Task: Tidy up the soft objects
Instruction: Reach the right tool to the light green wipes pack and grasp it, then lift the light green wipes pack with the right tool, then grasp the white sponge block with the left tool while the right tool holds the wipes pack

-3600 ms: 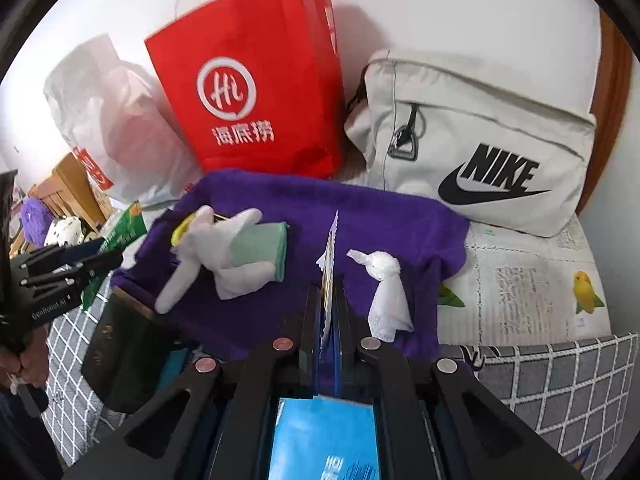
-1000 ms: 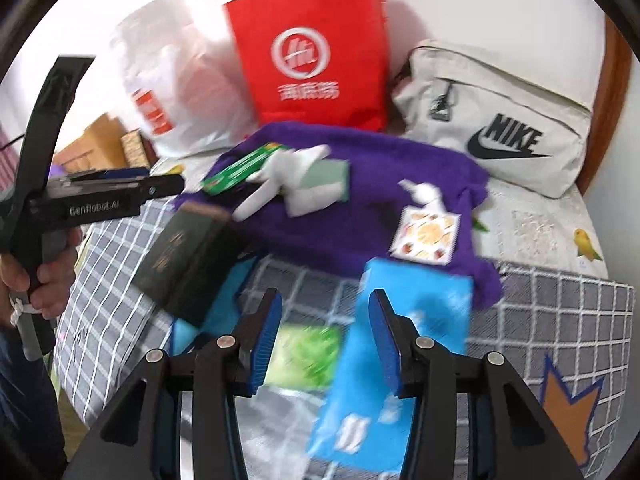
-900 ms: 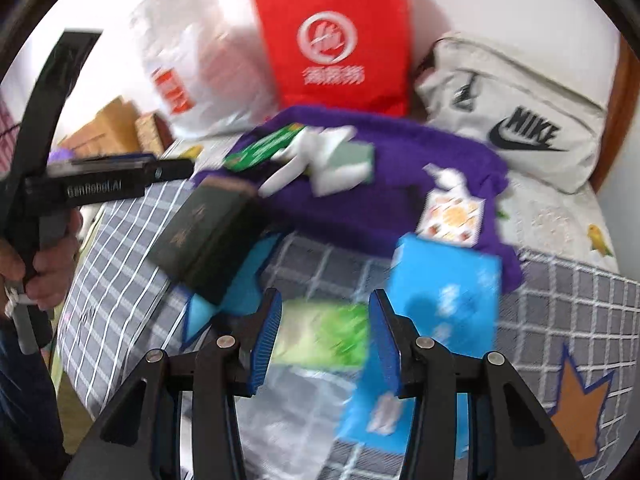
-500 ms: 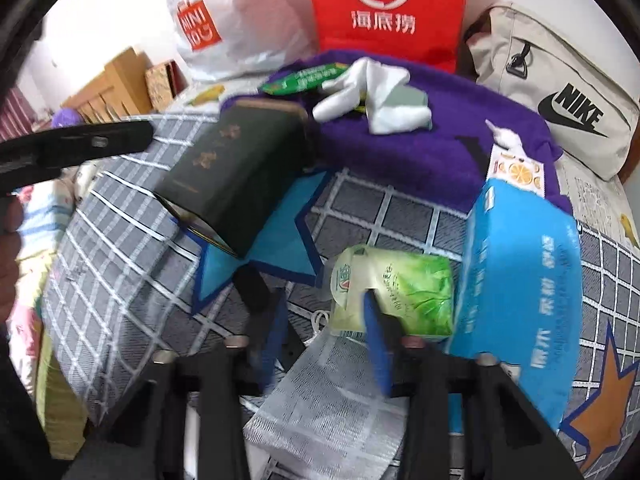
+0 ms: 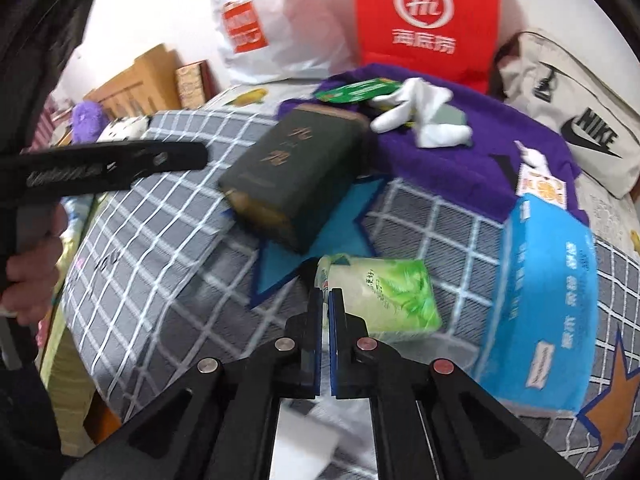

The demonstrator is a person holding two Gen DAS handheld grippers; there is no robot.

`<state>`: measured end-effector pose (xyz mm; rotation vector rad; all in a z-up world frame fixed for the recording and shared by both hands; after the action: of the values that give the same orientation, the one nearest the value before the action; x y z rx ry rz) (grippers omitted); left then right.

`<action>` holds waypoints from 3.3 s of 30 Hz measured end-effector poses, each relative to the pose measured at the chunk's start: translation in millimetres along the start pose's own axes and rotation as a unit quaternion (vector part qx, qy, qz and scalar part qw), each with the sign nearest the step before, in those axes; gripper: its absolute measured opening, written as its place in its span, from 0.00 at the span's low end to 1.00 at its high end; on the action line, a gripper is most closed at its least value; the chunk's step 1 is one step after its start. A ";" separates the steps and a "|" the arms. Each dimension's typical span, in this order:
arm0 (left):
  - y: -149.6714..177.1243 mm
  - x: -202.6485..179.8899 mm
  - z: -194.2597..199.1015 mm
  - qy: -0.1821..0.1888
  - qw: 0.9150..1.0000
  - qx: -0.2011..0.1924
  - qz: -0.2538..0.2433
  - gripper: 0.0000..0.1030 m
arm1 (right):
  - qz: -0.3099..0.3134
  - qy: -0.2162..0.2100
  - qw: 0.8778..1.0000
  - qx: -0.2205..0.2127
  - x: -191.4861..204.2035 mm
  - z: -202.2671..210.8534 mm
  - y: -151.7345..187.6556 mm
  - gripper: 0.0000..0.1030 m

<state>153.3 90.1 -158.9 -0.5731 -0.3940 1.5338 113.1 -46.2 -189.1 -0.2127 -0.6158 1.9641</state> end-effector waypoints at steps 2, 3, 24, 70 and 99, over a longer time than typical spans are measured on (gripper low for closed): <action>1.7 3.2 -1.0 0.002 1.000 0.001 0.006 0.65 | 0.012 -0.006 1.000 0.008 9.2 -1.4 6.0 0.04; 2.7 4.5 -2.0 0.002 1.000 0.003 0.009 0.65 | 0.015 -0.004 1.000 0.008 10.3 -1.9 7.7 0.04; 9.9 6.0 -14.4 0.017 1.000 0.018 0.009 0.65 | 0.021 0.028 0.999 0.028 -14.6 -30.9 6.4 0.72; 99.5 -96.9 30.2 0.113 0.987 0.032 -0.106 0.72 | -0.058 0.043 0.993 -0.097 -52.2 92.9 -0.1 0.23; 139.7 -138.8 -16.8 0.055 0.993 0.087 -0.057 0.79 | -0.101 0.057 0.988 -0.100 -99.3 120.7 62.0 0.23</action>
<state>46.8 -56.8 -237.2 -0.4870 -0.2020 1.4040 61.2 -194.5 -129.1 -0.3693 -0.7295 1.6834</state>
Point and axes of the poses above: each gripper's, at about its wrist camera, not at the fingertips, and z roughly against the way its jaws point, x to its left, y to its underside, the point moved 9 cm from there along -z, roughly the way its jaws point, and after that the axes turned 1 degree about -x, right-handed, at the moved point
